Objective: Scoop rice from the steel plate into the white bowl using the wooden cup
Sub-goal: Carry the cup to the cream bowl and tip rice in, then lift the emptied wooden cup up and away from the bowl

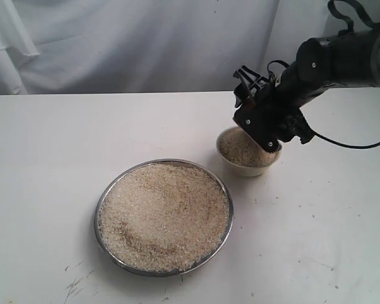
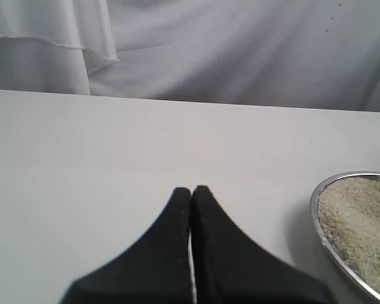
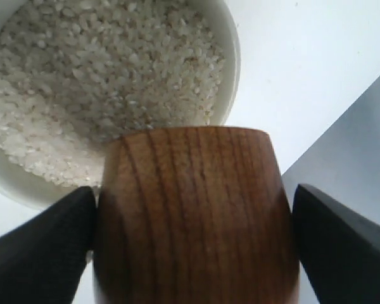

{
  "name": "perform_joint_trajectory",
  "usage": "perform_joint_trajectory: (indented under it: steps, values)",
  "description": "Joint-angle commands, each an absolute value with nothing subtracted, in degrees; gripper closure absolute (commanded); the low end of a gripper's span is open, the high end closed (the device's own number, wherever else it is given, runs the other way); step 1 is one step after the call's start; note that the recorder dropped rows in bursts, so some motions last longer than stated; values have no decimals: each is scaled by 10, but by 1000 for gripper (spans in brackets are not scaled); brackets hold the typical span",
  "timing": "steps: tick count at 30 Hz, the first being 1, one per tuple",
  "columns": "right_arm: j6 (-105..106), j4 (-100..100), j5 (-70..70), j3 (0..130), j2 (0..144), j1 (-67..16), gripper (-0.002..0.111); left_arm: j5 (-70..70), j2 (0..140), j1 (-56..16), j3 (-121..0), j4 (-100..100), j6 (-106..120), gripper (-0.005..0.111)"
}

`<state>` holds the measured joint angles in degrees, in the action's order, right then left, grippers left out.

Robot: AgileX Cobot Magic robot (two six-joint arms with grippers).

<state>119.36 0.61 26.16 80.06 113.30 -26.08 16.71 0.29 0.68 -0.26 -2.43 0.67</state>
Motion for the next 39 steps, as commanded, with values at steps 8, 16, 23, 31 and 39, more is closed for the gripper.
perform_joint_trajectory:
  steps: [8,16,23,31,39]
  values:
    - [1172,101,252,805,1111,-289,108,163,0,6,0,-25,5,107]
    - [1145,101,260,805,1083,-293,108,163,0,6,0,-25,5,107]
    - [984,40,271,805,1078,-290,108,163,0,6,0,-25,5,107]
    - [1040,-361,302,805,1069,-236,108,163,0,6,0,-25,5,107]
    - [1213,-844,494,803,1068,-168,108,163,0,6,0,-25,5,107]
